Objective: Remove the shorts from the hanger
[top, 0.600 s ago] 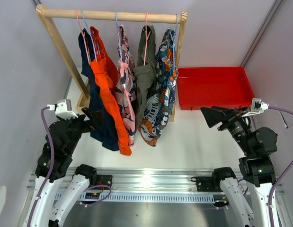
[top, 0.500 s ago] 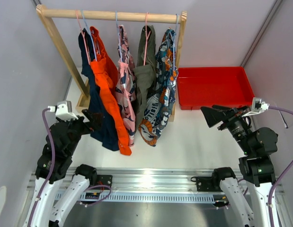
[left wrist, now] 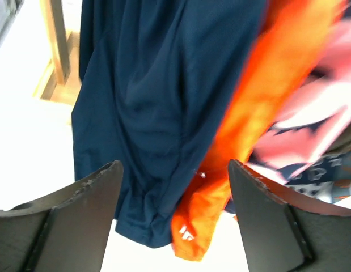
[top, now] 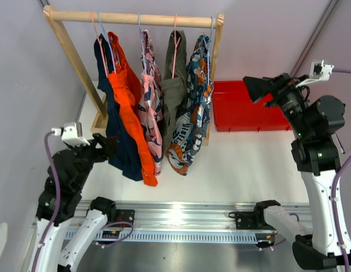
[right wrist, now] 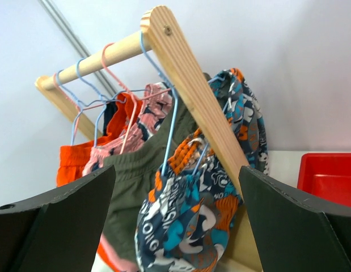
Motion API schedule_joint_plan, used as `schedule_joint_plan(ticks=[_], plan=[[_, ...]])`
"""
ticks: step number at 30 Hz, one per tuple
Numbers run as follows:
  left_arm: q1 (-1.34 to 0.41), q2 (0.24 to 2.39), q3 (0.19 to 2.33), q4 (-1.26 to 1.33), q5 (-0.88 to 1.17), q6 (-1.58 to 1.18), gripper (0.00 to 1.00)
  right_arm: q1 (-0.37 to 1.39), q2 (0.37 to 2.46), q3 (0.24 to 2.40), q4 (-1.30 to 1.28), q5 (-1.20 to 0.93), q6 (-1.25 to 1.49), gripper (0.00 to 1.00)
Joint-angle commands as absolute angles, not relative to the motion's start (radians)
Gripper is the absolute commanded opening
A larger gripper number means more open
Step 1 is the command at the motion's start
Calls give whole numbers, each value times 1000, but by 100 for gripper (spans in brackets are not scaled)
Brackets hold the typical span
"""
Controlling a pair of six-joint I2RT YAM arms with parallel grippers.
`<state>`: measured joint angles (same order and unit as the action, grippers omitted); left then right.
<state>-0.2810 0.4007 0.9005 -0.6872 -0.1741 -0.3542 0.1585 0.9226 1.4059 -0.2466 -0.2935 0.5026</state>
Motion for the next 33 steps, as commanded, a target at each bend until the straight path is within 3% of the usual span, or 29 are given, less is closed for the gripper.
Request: schedule_joint_plan(ticks=[1,6,10,16,19,22,33], plan=[[-275,503,1194,-656,-98,-307,83,175,934,1445,-197,-239,437,99],[-276,812,1567,-727,0,-241,89,208,943,1353,-173,-197,454,99],[-314,978,1730,-690,116,-279,91,259,925,1302,-219,-117,417,99],[-606,1334,2101,-764,-57,-195,92,282,894,1267,-348,-18,373,99],[-675,1543,2380,-788,-84,-199,89,285,861,1233,-391,-2,359,99],[-690,1696,2515,-767,-49,-228,87,285,813,1210,-440,70,359,99],[-742,1862,2465,-612,23,-282,84,284,687,1089,-526,35,371,99]])
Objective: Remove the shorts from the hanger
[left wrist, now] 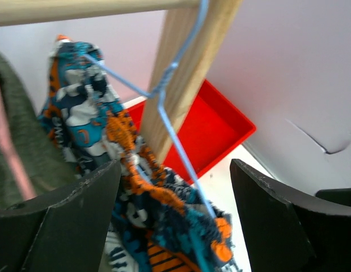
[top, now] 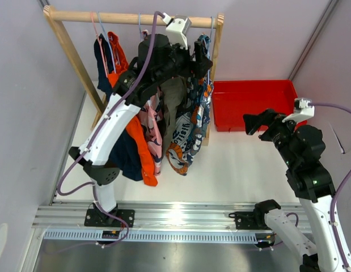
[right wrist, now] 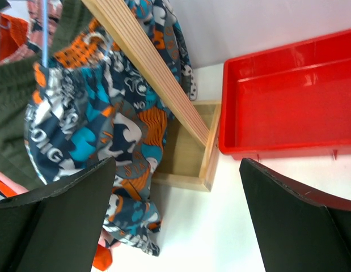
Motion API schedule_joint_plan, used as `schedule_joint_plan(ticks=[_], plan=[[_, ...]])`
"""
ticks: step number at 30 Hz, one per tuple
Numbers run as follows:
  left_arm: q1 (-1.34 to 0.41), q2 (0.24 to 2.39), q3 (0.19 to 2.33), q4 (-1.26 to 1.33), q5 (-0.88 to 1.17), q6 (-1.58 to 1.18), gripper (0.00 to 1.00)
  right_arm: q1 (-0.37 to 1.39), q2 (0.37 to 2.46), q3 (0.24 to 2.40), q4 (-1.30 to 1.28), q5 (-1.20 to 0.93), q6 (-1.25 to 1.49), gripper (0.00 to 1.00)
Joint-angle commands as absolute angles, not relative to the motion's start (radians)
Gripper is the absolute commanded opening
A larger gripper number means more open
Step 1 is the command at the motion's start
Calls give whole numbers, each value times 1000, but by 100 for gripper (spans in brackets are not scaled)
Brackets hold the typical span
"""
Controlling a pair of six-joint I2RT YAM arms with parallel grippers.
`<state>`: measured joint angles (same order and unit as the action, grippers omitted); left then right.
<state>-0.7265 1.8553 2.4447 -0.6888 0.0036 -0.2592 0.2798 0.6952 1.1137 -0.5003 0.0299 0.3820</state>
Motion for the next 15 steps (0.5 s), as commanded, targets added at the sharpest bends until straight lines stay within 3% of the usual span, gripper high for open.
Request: schedule_joint_plan(ticks=[1,12,15], plan=[[-744,1874,2468,-608,25,-287,84,285,686,1085,-531,35,371,99],[-747,1931,2418,-574,5,-295,76,284,681,1060,-546,40,364,99],[-747,1953,2430,-563,-24,-291,65,285,678,1052,-549,35,365,99]])
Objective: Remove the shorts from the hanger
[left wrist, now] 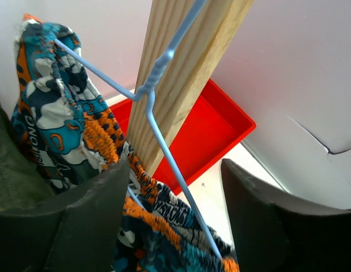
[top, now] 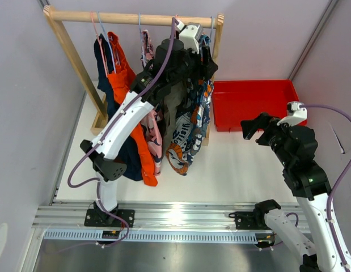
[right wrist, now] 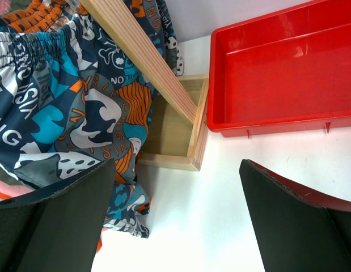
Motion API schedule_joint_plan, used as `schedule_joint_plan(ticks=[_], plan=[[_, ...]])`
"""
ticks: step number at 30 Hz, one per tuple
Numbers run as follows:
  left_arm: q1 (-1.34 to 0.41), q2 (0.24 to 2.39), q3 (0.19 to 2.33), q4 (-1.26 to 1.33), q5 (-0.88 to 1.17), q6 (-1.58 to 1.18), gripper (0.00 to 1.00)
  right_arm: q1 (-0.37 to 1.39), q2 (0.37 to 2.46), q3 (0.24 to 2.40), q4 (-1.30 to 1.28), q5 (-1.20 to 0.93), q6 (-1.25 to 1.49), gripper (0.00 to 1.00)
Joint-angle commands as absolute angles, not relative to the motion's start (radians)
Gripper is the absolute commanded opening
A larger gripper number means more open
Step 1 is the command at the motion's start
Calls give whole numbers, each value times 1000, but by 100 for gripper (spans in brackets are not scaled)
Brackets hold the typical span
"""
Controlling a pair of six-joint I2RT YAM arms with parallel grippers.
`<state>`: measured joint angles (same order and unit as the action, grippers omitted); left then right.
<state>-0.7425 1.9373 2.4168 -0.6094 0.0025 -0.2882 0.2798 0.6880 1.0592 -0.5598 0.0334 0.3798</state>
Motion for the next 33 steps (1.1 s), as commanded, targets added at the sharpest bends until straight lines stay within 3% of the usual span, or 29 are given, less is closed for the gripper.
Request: schedule_joint_plan(ticks=[1,6,8,12,19,24,29,33], plan=[[-747,1959,2434,-563,-25,-291,63,285,677,1051,-551,35,367,99],[-747,1979,2447,-569,-26,-295,49,284,667,1043,-566,41,368,99],[-747,1979,2445,-575,-40,-298,28,285,658,1040,-571,41,371,99],[-747,1970,2450,-581,-58,-307,0,284,649,1037,-566,28,374,99],[-752,1913,2462,-597,-90,-311,0,290,707,1120,-509,-141,364,99],[-755,1855,2488,-614,-123,-339,0,383,853,1322,-502,-155,333,99],[-755,1796,2493,-600,-130,-371,0,703,1140,1669,-648,228,174,100],[-755,1769,2494,-610,-161,-370,0,1007,1262,1802,-647,468,104,99]])
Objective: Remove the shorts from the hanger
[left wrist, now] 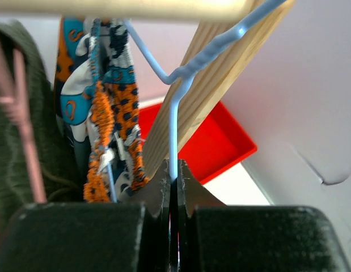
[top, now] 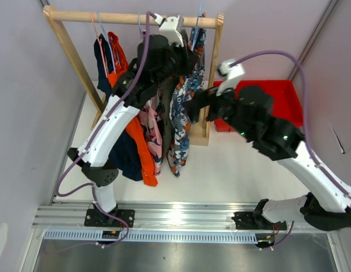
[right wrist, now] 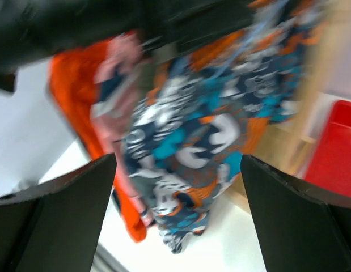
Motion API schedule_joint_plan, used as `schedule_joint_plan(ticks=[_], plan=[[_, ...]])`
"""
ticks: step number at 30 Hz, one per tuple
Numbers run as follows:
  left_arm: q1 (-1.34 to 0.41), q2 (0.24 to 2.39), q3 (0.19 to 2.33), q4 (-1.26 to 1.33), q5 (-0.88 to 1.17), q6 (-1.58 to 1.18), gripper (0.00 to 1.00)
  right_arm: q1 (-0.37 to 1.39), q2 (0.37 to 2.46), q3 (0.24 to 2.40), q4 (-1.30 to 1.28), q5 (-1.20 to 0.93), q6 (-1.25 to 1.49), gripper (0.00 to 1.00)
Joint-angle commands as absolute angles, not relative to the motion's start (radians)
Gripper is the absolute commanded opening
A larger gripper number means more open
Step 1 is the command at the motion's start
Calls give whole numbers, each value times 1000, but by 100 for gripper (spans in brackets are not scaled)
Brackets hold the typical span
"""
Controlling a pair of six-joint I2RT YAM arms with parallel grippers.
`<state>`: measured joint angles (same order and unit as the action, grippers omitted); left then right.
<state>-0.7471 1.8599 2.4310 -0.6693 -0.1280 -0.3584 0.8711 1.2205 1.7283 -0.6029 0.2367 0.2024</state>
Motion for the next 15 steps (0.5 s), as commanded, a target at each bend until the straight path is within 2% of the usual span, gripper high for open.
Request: schedule_joint_plan(ticks=[1,8,15], plan=[[-755,1761,2496,-618,-173,-370,0,1040,1275,1810,-637,506,103,100],[-755,1721,2465,-644,-204,-371,0,1288,1388,1806,-551,681,117,99],[-755,1646,2428,-672,-186,-431,0,1384,1457,1756,-445,893,121,99]])
